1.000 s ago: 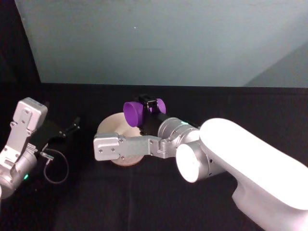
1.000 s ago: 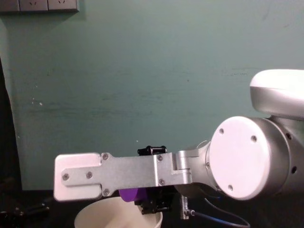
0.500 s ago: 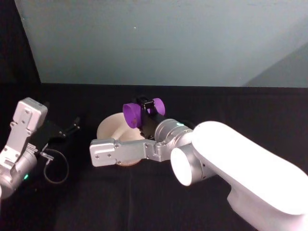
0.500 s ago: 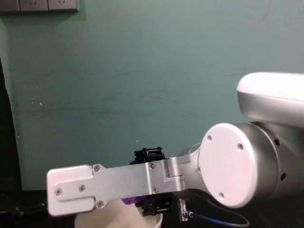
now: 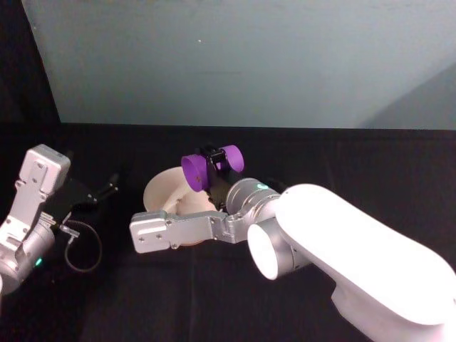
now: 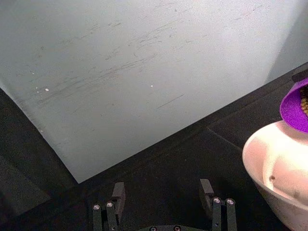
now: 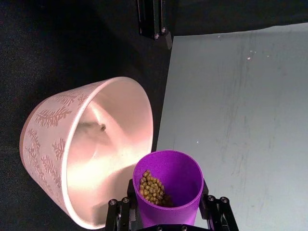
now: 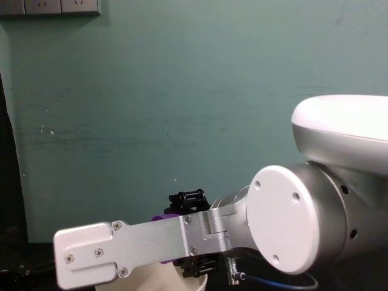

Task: Pick up the cup and pour the mung beans from the cup into the bowl.

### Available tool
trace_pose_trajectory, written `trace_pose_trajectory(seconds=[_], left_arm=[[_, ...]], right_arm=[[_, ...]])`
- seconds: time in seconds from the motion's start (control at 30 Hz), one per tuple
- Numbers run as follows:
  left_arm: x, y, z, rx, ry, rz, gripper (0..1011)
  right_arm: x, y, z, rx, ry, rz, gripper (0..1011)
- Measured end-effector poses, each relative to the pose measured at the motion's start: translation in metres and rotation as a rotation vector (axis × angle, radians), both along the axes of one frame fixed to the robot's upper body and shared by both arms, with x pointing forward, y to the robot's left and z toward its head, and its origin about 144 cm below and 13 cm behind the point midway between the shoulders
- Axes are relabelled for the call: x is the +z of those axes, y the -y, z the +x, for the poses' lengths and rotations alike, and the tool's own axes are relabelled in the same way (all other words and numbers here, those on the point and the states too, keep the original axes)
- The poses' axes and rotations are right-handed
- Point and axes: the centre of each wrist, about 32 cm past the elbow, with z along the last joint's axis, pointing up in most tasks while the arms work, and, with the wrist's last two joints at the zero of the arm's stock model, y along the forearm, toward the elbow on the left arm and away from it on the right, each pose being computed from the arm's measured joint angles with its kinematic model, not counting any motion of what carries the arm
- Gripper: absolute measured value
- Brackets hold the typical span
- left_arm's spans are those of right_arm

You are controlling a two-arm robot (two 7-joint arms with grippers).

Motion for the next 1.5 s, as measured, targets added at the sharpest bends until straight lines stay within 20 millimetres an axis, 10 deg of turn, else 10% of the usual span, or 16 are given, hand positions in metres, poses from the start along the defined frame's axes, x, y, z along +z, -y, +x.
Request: trace_pose_trajectory(seconds=[1.5], left_arm=[[0.000,0.000,0.000,0.000,0.000,0.000,1011]], right_arm=[[-0.002,-0.015,-0.008,0.016,0.047,-0.131,723]])
